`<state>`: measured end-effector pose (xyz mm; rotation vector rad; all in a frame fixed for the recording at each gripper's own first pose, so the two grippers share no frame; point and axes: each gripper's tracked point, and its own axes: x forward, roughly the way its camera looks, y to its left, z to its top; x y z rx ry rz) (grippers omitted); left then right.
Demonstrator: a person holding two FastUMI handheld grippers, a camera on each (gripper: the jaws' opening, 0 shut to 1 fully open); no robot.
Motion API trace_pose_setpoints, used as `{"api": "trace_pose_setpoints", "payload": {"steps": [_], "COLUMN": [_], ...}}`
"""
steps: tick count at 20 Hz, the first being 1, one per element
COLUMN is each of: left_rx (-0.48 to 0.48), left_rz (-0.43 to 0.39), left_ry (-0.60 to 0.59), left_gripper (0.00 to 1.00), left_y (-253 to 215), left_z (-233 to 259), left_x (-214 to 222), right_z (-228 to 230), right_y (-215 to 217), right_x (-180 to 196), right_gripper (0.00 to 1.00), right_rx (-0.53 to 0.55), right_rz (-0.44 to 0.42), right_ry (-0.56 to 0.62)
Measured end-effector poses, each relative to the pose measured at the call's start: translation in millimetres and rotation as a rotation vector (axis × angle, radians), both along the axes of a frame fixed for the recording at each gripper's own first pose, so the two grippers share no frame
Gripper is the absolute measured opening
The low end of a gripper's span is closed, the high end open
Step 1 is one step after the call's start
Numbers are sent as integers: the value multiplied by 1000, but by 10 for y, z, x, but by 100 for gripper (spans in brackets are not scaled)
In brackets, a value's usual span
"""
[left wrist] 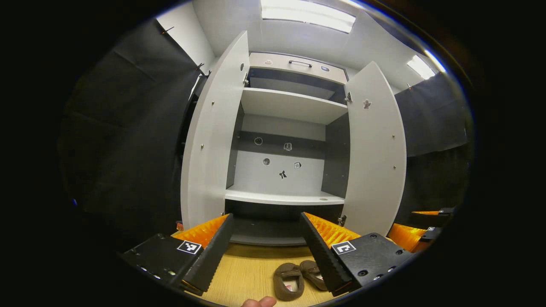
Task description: Grab one shoe with the right hand and put it into the shoe cabinet, grab the other shoe with the left hand and put it into the shoe cabinet; then close the right door with the right hand and the left door with the left hand.
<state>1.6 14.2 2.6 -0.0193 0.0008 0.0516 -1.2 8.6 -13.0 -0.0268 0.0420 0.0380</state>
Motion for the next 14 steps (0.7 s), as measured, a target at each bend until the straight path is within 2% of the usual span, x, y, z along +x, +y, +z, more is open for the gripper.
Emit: {"api": "trace_pose_setpoints", "payload": {"steps": [3, 4, 5, 6, 7, 8, 14], "left_rx": [-2, -5, -6, -4, -1, 1, 10], "left_rz": [15, 17, 20, 22, 26, 28, 30], "left_ry": [1, 2, 1, 3, 6, 4, 5], "left_gripper": [95, 95, 95, 95, 95, 95, 95], "left_y": [72, 83, 95, 103, 118, 122, 119], "left_z": [-7, -9, -14, -16, -28, -24, -13], "left_x": [43, 45, 48, 47, 41, 31, 3], "right_z": [-25, -34, -44, -50, -54, -49, -90], "right_y": [-13, -18, -35, -48, -54, -53, 33], "right_x": [-3, -4, -6, -8, -8, -7, 110], "right_gripper": [99, 94, 94, 99, 99, 94, 94], "right_rx": [-3, -7, -10, -12, -15, -18, -44], "right_rz": [-8, -9, -11, -12, -11, -9, 28], "right_ry": [10, 14, 17, 19, 21, 21, 36]}}
